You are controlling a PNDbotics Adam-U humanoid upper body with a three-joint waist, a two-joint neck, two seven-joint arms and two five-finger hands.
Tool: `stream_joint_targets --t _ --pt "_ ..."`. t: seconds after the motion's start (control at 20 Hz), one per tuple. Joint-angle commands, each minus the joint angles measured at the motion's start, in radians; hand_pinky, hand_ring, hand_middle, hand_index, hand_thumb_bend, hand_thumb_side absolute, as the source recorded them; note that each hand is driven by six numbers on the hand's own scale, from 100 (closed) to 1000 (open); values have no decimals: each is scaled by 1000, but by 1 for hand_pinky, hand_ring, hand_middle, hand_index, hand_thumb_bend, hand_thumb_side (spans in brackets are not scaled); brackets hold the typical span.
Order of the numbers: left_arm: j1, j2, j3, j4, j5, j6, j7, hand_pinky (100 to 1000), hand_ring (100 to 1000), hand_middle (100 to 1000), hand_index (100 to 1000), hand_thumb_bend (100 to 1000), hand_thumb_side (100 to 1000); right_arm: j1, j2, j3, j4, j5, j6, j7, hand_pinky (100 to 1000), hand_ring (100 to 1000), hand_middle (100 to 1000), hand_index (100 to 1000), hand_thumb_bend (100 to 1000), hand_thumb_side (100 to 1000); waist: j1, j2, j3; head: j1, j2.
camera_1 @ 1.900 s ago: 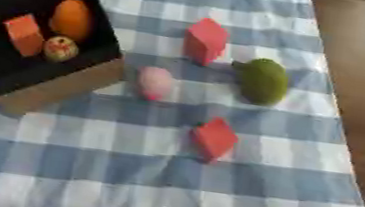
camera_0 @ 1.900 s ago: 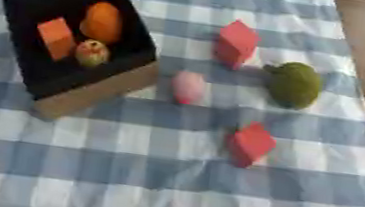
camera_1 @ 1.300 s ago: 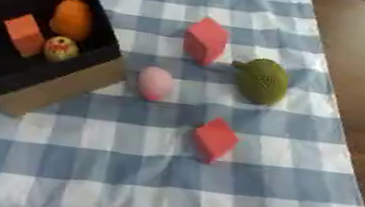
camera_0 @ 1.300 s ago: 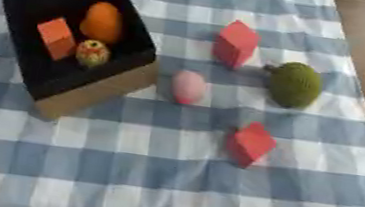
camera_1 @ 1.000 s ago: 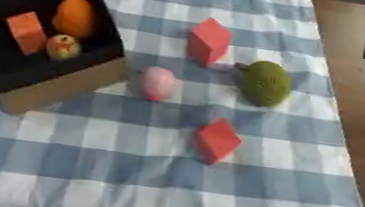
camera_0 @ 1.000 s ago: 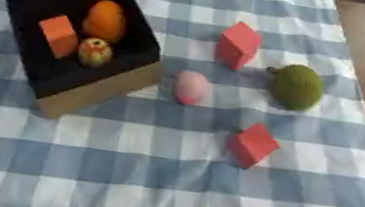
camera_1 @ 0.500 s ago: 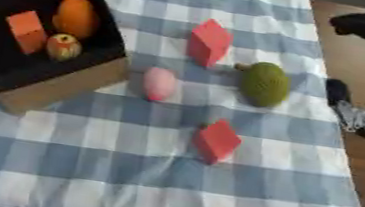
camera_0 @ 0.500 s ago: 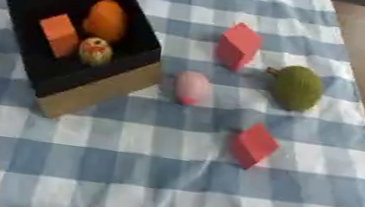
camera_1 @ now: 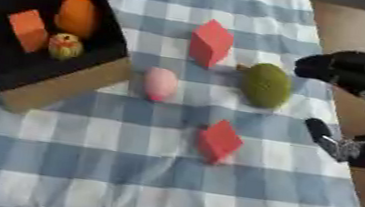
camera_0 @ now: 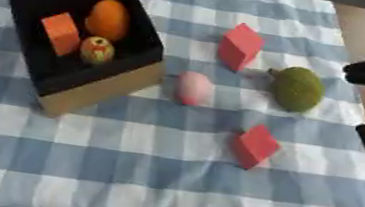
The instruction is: Pick up objects on the table and place them in the box.
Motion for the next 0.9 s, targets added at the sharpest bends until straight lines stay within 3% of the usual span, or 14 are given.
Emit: stream_joint_targets --t 0.05,0.5,0.9 --pt "-5 26 -3 -17 0 1 -5 739 879 735 797 587 627 -28 -43 23 -15 12 -7 37 879 856 879 960 100 433 -6 -29 0 -7 -3" --pt "-7 22 -9 -17 7 1 -13 739 880 736 797 586 628 -113 -59 111 -15 -38 42 156 889 863 855 947 100 437 -5 -27 12 -25 5" --pt "-12 16 -14 -17 13 -2 -21 740 882 736 798 583 629 -198 -53 186 -15 -92 88 345 922 896 882 966 100 379 -6 -27 24 -33 11"
